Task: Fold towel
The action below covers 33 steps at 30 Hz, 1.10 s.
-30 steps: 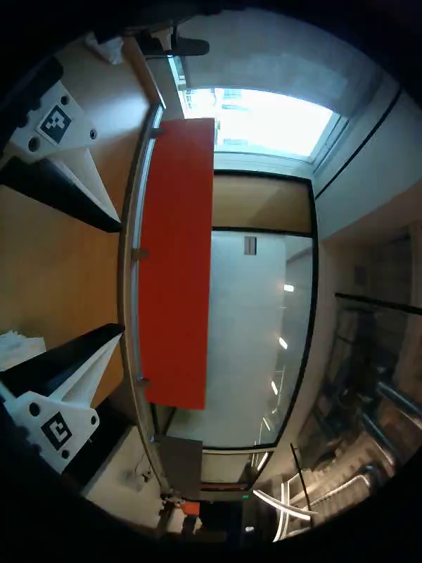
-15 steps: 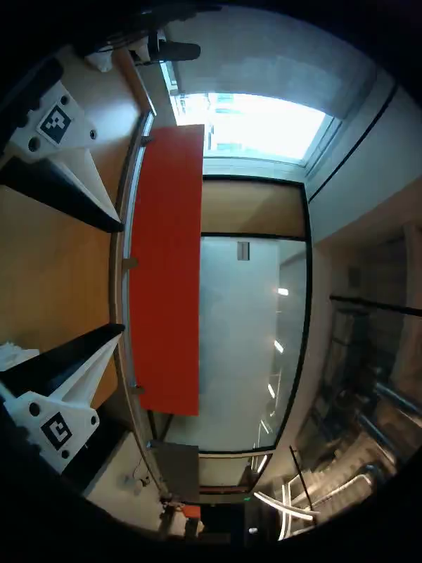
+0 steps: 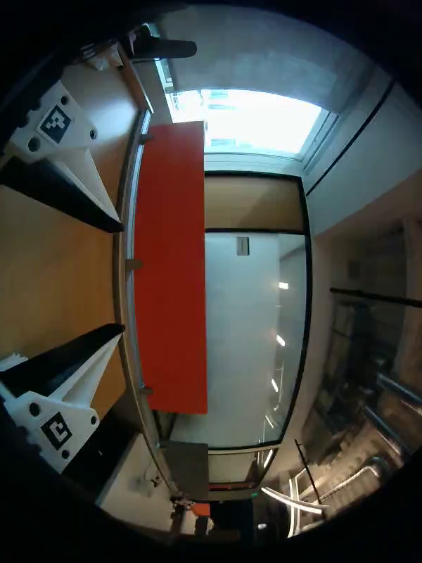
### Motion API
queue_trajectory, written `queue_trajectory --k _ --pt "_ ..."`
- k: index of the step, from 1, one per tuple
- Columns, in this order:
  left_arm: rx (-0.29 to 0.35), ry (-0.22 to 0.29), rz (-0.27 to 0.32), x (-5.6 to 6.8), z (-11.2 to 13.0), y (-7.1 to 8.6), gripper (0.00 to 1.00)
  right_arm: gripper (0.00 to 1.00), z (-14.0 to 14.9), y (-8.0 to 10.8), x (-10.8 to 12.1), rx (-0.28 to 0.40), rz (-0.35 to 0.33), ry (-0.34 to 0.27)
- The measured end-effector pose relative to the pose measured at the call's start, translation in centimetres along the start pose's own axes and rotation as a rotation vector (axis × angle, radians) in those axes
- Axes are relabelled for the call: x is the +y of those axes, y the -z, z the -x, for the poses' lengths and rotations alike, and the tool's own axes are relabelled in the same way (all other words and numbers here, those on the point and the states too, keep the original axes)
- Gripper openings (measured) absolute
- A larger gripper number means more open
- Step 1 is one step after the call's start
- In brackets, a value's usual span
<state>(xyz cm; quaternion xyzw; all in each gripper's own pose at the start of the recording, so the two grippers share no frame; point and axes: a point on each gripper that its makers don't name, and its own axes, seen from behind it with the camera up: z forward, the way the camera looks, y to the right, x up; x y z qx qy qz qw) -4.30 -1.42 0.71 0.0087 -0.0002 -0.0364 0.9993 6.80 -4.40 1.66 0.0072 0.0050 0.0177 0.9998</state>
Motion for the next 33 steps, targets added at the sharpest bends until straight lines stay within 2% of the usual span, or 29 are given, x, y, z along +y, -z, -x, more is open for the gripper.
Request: queue_trajectory --k 6,12,27,33 --pt "-0.001 0.014 0.008 0.3 3.1 0.3 0.96 1.0 1.3 0.2 -0.3 0.016 0.008 -0.001" --pt "0.007 0.018 0.006 0.4 5.3 0.6 0.96 1.0 1.7 0.5 -0.3 0.042 0.002 0.016" --pt "0.036 0.017 0.008 0.6 8.1 1.1 0.96 1.0 2.6 1.6 0.1 0.074 0.001 0.024" --pt "0.032 0.005 -0.004 0.0 8.9 1.1 0.96 1.0 2.5 1.9 0.2 0.077 0.004 0.027"
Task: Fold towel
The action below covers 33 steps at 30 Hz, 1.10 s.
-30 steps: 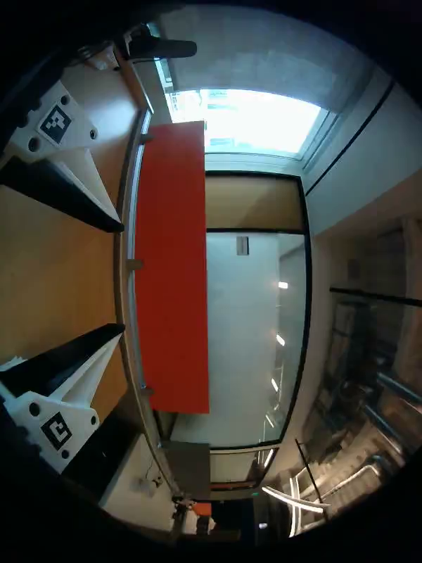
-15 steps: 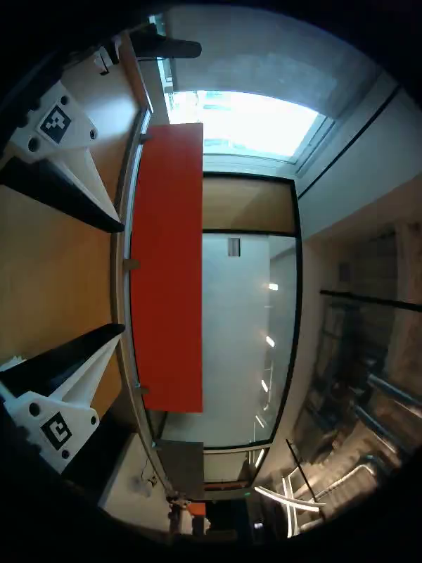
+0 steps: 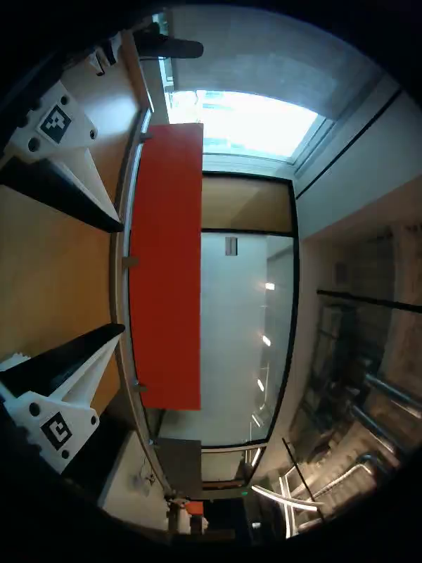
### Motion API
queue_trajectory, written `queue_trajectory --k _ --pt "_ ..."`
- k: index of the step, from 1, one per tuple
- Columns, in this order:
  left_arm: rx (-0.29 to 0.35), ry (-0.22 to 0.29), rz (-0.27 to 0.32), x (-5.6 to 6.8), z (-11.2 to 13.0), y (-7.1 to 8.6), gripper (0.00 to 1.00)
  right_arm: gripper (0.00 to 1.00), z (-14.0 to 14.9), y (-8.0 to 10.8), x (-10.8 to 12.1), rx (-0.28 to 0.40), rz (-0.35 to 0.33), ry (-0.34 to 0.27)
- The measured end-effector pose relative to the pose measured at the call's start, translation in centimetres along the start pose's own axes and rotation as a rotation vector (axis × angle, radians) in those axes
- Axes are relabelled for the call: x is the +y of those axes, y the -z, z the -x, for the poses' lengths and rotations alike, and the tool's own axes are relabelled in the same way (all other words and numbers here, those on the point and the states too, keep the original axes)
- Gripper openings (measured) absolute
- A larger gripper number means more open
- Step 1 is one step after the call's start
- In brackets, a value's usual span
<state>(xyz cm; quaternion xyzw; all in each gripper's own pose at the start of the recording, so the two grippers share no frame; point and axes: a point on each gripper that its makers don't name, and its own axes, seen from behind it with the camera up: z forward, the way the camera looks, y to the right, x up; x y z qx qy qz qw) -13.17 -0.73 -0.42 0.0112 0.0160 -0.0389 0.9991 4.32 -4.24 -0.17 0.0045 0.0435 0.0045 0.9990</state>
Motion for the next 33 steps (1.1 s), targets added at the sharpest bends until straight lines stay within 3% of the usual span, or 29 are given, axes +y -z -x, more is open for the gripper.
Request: queue_trajectory --k 6,33 --pt "-0.013 -0.014 -0.011 -0.49 0.64 -0.33 0.96 1.0 -0.14 0.14 -0.16 0.0 0.0 0.009" --pt "-0.014 -0.016 0.002 0.34 0.85 -0.72 0.96 1.0 0.17 0.09 -0.48 -0.004 0.0 0.006"
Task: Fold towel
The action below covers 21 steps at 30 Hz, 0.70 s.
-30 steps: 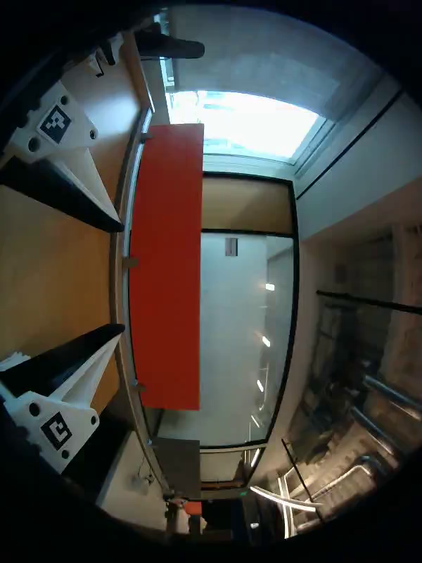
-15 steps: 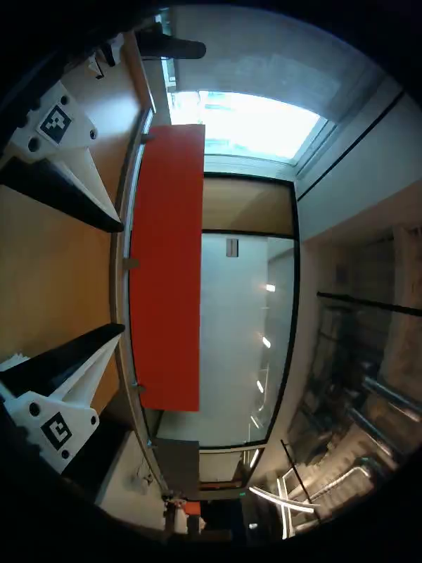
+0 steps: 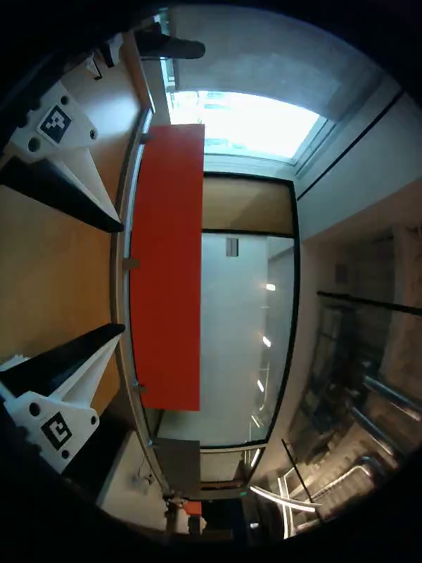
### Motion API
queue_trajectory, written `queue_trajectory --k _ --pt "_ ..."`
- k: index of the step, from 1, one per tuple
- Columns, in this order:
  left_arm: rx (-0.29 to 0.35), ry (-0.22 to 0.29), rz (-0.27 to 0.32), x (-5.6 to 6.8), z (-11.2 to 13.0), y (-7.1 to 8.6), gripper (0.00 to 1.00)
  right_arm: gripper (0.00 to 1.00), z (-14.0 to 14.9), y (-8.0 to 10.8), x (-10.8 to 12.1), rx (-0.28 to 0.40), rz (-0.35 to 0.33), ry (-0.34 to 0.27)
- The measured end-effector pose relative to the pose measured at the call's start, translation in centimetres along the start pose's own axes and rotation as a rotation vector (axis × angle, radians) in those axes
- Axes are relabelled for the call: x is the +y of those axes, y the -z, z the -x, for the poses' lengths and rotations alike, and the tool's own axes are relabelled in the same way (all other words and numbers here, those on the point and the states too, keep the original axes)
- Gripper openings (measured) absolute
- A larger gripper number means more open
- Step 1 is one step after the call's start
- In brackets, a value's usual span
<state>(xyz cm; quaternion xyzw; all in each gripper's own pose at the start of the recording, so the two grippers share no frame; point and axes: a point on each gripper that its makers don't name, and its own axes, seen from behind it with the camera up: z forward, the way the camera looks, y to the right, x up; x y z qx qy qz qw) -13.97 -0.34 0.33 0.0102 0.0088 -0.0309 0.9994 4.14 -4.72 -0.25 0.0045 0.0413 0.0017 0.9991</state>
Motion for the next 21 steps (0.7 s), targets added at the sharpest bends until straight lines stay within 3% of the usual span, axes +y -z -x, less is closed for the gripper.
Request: queue_trajectory --k 12,21 --pt "-0.001 0.0 0.0 0.1 0.0 0.0 0.96 1.0 1.2 -0.5 1.1 0.0 0.009 0.037" --pt "-0.001 0.001 0.0 0.1 0.0 -0.1 0.96 1.0 3.3 -0.6 1.4 0.001 -0.006 0.03"
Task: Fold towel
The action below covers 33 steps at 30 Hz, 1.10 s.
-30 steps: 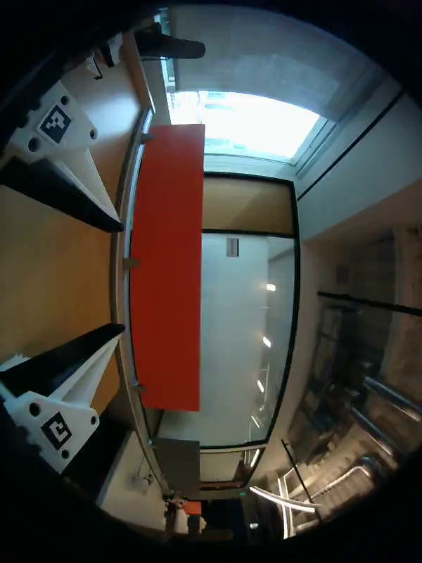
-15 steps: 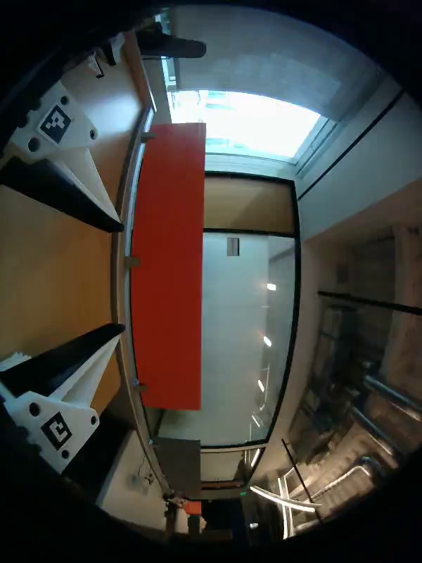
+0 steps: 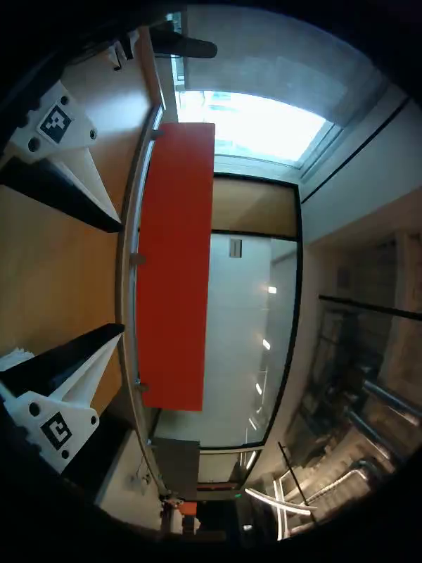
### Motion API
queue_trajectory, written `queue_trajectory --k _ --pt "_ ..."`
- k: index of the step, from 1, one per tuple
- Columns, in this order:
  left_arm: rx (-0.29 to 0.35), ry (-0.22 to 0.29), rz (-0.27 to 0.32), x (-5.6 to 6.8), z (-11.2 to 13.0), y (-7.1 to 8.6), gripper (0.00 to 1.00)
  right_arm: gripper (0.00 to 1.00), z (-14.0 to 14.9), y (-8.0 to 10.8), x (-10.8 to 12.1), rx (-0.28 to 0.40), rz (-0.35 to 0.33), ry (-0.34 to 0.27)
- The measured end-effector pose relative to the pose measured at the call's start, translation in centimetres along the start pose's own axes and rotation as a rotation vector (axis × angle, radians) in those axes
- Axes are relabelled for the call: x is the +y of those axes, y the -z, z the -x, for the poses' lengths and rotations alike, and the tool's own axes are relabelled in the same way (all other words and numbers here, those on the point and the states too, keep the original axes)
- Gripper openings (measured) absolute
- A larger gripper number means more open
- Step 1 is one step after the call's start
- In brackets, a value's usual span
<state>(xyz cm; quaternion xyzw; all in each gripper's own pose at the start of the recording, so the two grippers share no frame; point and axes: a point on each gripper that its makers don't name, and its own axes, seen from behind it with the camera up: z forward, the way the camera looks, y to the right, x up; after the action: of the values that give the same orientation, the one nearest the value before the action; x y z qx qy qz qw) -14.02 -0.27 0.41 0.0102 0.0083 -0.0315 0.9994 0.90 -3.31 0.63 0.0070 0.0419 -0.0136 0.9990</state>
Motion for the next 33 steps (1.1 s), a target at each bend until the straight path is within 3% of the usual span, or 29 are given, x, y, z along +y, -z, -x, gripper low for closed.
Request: queue_trajectory --k 9,24,33 --pt "0.0 0.0 0.0 0.1 0.0 0.1 0.96 1.0 3.3 0.2 1.0 0.016 -0.015 -0.024" --pt "0.0 0.0 0.0 0.2 0.0 0.1 0.96 1.0 11.3 -0.3 2.9 -0.018 0.009 -0.049" --pt "0.0 0.0 0.0 0.2 0.0 0.1 0.96 1.0 13.1 -0.9 3.5 -0.03 0.014 -0.071"
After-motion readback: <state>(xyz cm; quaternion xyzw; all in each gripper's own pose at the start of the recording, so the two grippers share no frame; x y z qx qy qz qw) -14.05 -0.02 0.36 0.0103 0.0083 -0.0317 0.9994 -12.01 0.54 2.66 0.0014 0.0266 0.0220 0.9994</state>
